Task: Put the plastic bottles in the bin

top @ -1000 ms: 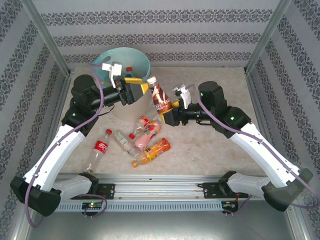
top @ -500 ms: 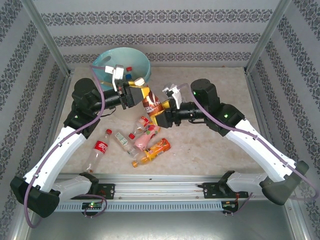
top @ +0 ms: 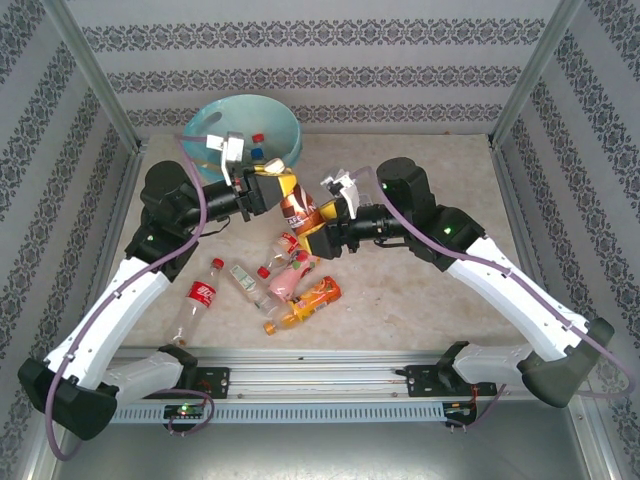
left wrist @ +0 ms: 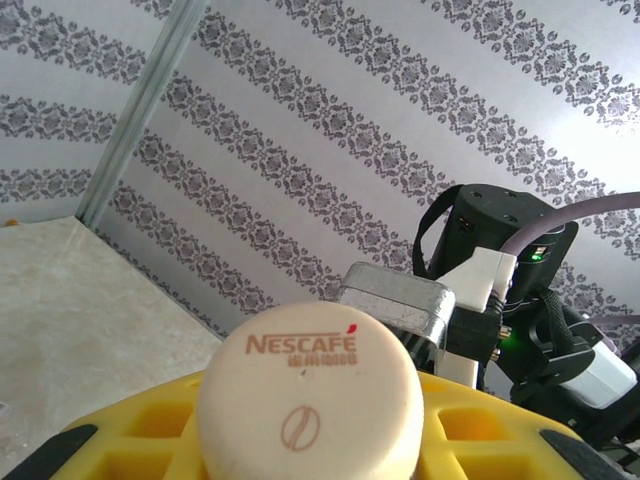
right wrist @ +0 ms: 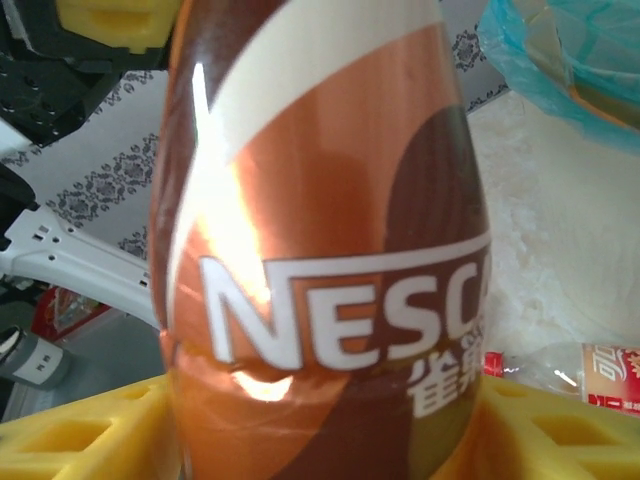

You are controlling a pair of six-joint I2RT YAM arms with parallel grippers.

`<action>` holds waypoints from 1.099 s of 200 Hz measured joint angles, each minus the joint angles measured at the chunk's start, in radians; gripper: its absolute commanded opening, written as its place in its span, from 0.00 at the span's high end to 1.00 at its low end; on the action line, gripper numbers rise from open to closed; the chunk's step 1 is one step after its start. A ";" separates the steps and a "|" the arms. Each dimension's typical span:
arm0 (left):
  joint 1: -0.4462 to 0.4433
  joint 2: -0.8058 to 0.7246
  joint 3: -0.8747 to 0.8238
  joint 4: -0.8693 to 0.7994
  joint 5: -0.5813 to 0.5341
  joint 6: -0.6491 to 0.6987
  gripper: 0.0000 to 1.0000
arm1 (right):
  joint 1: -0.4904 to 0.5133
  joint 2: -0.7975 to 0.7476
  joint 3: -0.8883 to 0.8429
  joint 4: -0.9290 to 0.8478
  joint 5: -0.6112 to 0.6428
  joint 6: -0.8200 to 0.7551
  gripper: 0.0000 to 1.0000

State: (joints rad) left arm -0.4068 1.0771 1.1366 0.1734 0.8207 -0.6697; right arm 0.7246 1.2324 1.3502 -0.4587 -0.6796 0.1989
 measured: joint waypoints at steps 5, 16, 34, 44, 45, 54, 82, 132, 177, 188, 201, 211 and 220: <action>0.000 -0.003 -0.002 0.000 -0.011 0.003 0.94 | 0.000 0.000 0.001 0.000 0.005 0.005 0.17; 0.000 -0.007 -0.002 -0.001 -0.035 0.010 0.94 | 0.000 -0.003 0.001 0.000 0.024 0.010 0.11; 0.000 -0.015 0.001 -0.017 -0.097 0.034 0.94 | 0.000 -0.016 0.001 0.001 0.088 0.005 0.03; 0.000 -0.019 0.013 -0.048 -0.141 0.060 0.94 | 0.000 -0.035 0.001 0.003 0.133 0.006 0.02; 0.000 -0.019 0.014 -0.050 -0.145 0.061 0.94 | 0.000 -0.036 0.001 0.003 0.137 0.006 0.02; 0.000 -0.021 0.034 -0.080 -0.190 0.085 0.94 | 0.000 -0.057 0.001 0.009 0.182 0.003 0.02; 0.000 -0.028 0.132 -0.171 -0.363 0.176 0.94 | 0.000 -0.117 0.014 0.027 0.316 -0.014 0.02; 0.000 -0.004 0.350 -0.282 -0.702 0.368 0.94 | 0.000 -0.230 -0.015 0.095 0.533 0.005 0.02; 0.001 0.114 0.459 -0.341 -0.837 0.536 0.94 | 0.000 -0.320 -0.080 0.083 0.659 0.042 0.05; 0.001 0.142 0.459 -0.355 -0.853 0.567 0.94 | 0.000 -0.328 -0.084 0.073 0.677 0.044 0.05; 0.003 0.174 0.459 -0.370 -0.865 0.592 0.94 | 0.000 -0.334 -0.084 0.063 0.694 0.050 0.06; 0.005 0.199 0.459 -0.383 -0.872 0.607 0.94 | 0.000 -0.336 -0.084 0.060 0.704 0.055 0.06; 0.009 0.216 0.459 -0.391 -0.875 0.614 0.94 | 0.000 -0.338 -0.084 0.058 0.713 0.058 0.06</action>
State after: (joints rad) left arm -0.3981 1.2934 1.5959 -0.2173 -0.0544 -0.0559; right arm 0.7246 0.8944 1.2663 -0.4007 0.0334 0.2569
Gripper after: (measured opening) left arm 0.355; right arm 0.942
